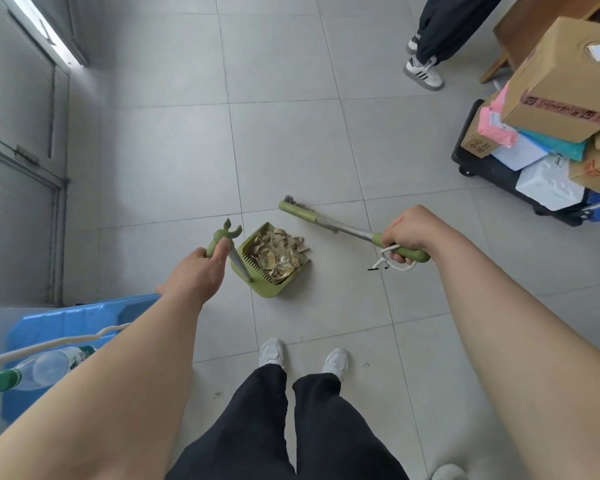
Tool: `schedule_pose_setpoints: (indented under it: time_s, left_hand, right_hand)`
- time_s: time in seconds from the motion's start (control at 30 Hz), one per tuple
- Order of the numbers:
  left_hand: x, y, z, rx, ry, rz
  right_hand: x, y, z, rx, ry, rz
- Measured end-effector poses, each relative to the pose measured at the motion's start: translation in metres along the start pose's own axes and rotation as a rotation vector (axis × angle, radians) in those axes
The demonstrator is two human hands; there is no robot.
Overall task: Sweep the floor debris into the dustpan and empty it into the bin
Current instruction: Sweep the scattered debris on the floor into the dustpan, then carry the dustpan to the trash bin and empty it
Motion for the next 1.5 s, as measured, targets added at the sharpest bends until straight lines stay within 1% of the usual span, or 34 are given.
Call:
schedule_pose_setpoints:
  time_s: [0.13,0.2,0.3,0.37,0.43,0.57,0.77,1.03,1.37,1.5]
  left_hand:
    - [-0.005,-0.004,0.000,-0.002,-0.003,0.002]
    - [-0.009,-0.004,-0.001,-0.012,-0.012,0.005]
    - [-0.012,-0.003,-0.004,-0.009,0.020,0.022]
    - [-0.014,-0.002,-0.005,-0.010,0.063,0.020]
    - [-0.015,0.001,-0.006,-0.035,0.092,0.019]
    - [-0.017,0.009,-0.006,-0.131,0.119,0.027]
    - [-0.017,0.013,0.006,-0.166,0.142,0.029]
    - [-0.028,0.020,0.036,-0.249,0.169,-0.016]
    - [-0.077,0.023,0.091,-0.291,0.286,-0.090]
    - [-0.103,0.019,0.114,-0.311,0.318,-0.114]
  right_hand:
    - [-0.002,-0.006,-0.037,-0.005,-0.044,-0.064]
    - [-0.006,-0.003,-0.057,0.039,-0.014,-0.057]
    - [-0.007,0.011,-0.074,0.122,0.095,0.004]
    - [-0.006,0.020,-0.074,0.184,0.090,0.016]
    - [-0.001,0.031,-0.065,0.226,0.066,0.007]
    - [0.006,0.044,-0.042,0.220,0.035,-0.005]
    - [0.012,0.054,-0.026,0.212,-0.069,-0.067]
    - [0.039,0.067,0.021,0.108,-0.105,-0.034]
    - [0.097,0.092,0.087,0.003,-0.145,0.023]
    - [0.122,0.098,0.110,-0.013,-0.177,0.048]
Point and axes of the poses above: each hand's wrist, its own y-axis away from the middle knuckle, its own z-axis out of the back of the hand, x = y × z, the point moved 2 cm from there along -y, towards the middle knuckle, and after that the axes turned 12 degrees about -x, right-handed, at the moved point
